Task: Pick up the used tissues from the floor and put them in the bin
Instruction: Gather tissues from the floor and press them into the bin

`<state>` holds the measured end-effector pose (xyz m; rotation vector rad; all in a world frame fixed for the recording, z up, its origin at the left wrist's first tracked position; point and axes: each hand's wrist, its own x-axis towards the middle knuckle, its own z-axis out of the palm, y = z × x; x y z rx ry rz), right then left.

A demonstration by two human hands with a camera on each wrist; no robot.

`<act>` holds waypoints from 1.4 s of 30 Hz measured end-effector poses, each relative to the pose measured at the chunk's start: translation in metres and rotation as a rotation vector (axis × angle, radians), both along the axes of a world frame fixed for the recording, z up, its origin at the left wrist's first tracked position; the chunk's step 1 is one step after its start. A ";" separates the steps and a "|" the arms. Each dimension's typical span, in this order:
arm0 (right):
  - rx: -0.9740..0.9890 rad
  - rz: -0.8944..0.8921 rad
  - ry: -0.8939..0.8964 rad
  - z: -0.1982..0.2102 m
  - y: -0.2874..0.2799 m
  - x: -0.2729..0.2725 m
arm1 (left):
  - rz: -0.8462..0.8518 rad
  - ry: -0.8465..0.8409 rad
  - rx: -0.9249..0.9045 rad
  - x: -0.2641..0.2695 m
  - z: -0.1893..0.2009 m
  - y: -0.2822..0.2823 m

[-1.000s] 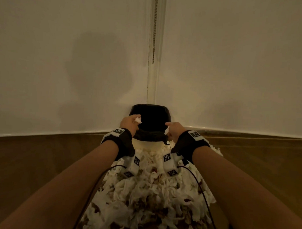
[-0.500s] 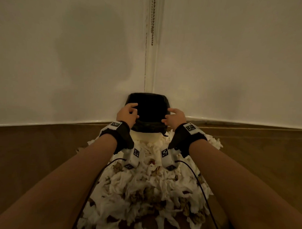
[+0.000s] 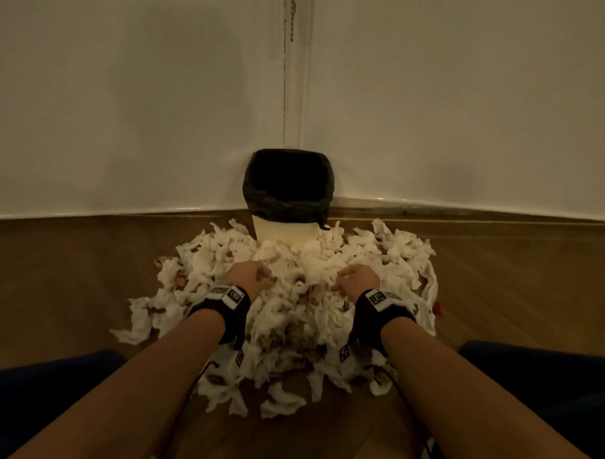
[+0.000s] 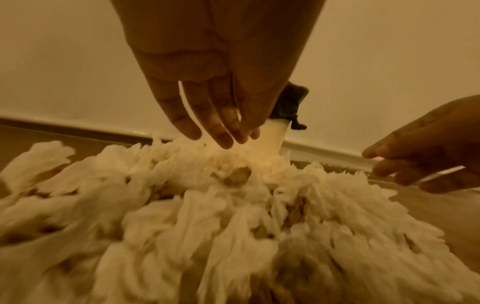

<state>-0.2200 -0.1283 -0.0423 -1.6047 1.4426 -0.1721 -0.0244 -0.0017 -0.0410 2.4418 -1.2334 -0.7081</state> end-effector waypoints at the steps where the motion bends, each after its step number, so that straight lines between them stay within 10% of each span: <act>1: -0.013 0.040 0.028 -0.007 0.007 -0.005 | 0.017 -0.013 0.016 -0.001 -0.007 0.007; 8: -0.097 0.347 0.238 -0.033 0.047 -0.019 | 0.118 -0.034 0.060 -0.007 -0.031 0.044; 19: -0.194 0.727 0.321 -0.068 0.084 0.010 | -0.470 -0.250 0.267 -0.065 -0.048 0.039; 28: -0.154 1.016 0.639 -0.102 0.095 -0.004 | -0.479 -0.399 0.397 -0.071 -0.073 0.044; 42: -0.039 0.273 -0.038 -0.078 0.084 0.000 | -0.488 -0.248 0.285 -0.067 -0.076 0.042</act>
